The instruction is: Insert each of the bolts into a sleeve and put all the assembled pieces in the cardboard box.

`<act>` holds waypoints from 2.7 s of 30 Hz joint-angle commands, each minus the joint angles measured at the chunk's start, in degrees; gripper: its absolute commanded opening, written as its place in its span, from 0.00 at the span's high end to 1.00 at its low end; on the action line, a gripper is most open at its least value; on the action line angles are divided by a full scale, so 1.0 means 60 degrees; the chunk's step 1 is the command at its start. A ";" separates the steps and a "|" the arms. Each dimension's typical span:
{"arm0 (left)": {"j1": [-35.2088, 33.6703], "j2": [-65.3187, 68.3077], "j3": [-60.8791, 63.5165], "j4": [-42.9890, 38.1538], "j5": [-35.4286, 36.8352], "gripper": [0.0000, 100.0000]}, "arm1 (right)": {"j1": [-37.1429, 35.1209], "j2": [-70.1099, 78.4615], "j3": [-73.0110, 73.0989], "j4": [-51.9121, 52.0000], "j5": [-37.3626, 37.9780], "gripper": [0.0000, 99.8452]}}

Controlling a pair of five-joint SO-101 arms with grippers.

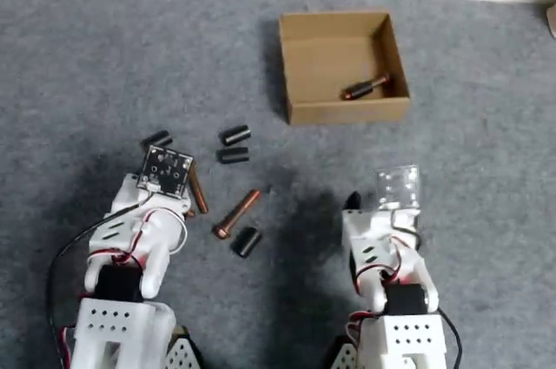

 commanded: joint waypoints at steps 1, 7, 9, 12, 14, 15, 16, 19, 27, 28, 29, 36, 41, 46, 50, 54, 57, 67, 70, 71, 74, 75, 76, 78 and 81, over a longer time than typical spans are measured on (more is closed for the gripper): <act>-0.0125 -0.0183 0.0315 -0.0513 0.0264 0.99 | -0.0256 -0.0066 -0.0095 0.0418 0.0147 0.69; -0.0593 -0.0198 0.0652 -0.1158 0.0278 0.99 | -0.0256 -0.0066 -0.0930 0.1165 -0.1216 0.69; -0.0593 -0.0198 0.0652 -0.1158 0.0278 0.99 | -0.0271 -0.0051 -0.1370 0.1707 -0.1304 0.69; -0.0593 -0.0198 0.0623 -0.1158 0.0293 0.99 | -0.0256 -0.0022 -0.2015 0.2322 -0.1289 0.69; -0.0593 -0.0154 0.0476 -0.1143 0.0293 0.99 | -0.0212 -0.0007 -0.2234 0.2425 -0.1260 0.69; -0.0593 -0.0110 0.0418 -0.1114 0.0293 0.99 | -0.0212 0.0007 -0.2278 0.2440 -0.1084 0.69; -0.0593 -0.0110 0.0359 -0.0982 0.0293 0.99 | -0.0212 0.0007 -0.2249 0.2454 -0.0864 0.69; -0.0579 -0.0110 0.0315 -0.0835 0.0425 0.99 | -0.0110 0.0037 -0.2308 0.2806 -0.0747 0.69; -0.0579 0.0564 -0.0183 -0.0571 0.0733 0.99 | 0.1663 0.1399 -0.2337 0.2469 -0.1143 0.69; -0.0579 0.0872 -0.0286 -0.0586 0.0747 0.99 | 0.1648 0.1722 -0.2352 0.2454 -0.1128 0.69; -0.0579 0.1209 -0.0418 -0.0586 0.0747 0.99 | 0.1590 0.2088 -0.2366 0.2454 -0.1128 0.69; -0.0593 0.3172 -0.1297 -0.0586 0.0718 0.99 | 0.1341 0.4608 -0.3304 0.2440 -0.1231 0.69; -0.0593 0.3187 -0.1311 -0.0586 0.0718 0.99 | 0.0769 0.5985 -0.3377 0.1941 -0.1817 0.69; -0.0593 0.3187 -0.1326 -0.0586 0.0718 0.99 | 0.0769 0.7480 -0.3451 0.1429 -0.2271 0.69; -0.0520 0.3187 -0.1297 -0.0586 0.0703 0.99 | 0.0784 0.7817 -0.3670 0.1062 -0.2286 0.69; -0.0520 0.3216 -0.1282 -0.0586 0.0703 0.99 | 0.0784 0.7582 -0.3685 0.1077 -0.2286 0.69; -0.0520 0.3216 -0.1282 -0.0586 0.0703 0.99 | 0.0784 0.7509 -0.3670 0.1062 -0.2286 0.71; -0.0520 0.3187 -0.1267 -0.0586 0.0703 0.99 | 0.1253 0.7538 -0.3319 0.0960 -0.0718 0.99; -0.0520 0.3187 -0.1267 -0.0586 0.0703 0.99 | 0.1590 0.7538 -0.3055 0.0960 -0.0205 0.99; -0.0520 0.3187 -0.1267 -0.0586 0.0703 0.99 | 0.1634 0.7538 -0.2908 0.0960 -0.0015 0.99; -0.0520 0.3187 -0.1267 -0.0586 0.0703 0.99 | 0.1619 0.7538 -0.2674 0.0974 0.0498 0.99; -0.0520 0.3187 -0.1267 -0.0586 0.0703 0.99 | 0.1619 0.7524 -0.2659 0.0989 0.0557 0.99; -0.0520 0.3187 -0.1267 -0.0586 0.0703 0.99 | 0.1604 0.7465 -0.2659 0.0989 0.0557 0.99; -0.0520 0.3187 -0.1267 -0.0586 0.0703 0.99 | 0.1604 0.7436 -0.2762 0.0974 0.0586 0.99; -0.0535 0.3187 -0.1267 -0.0586 0.0703 0.99 | 0.1297 0.7524 -0.3495 0.1004 0.0586 0.99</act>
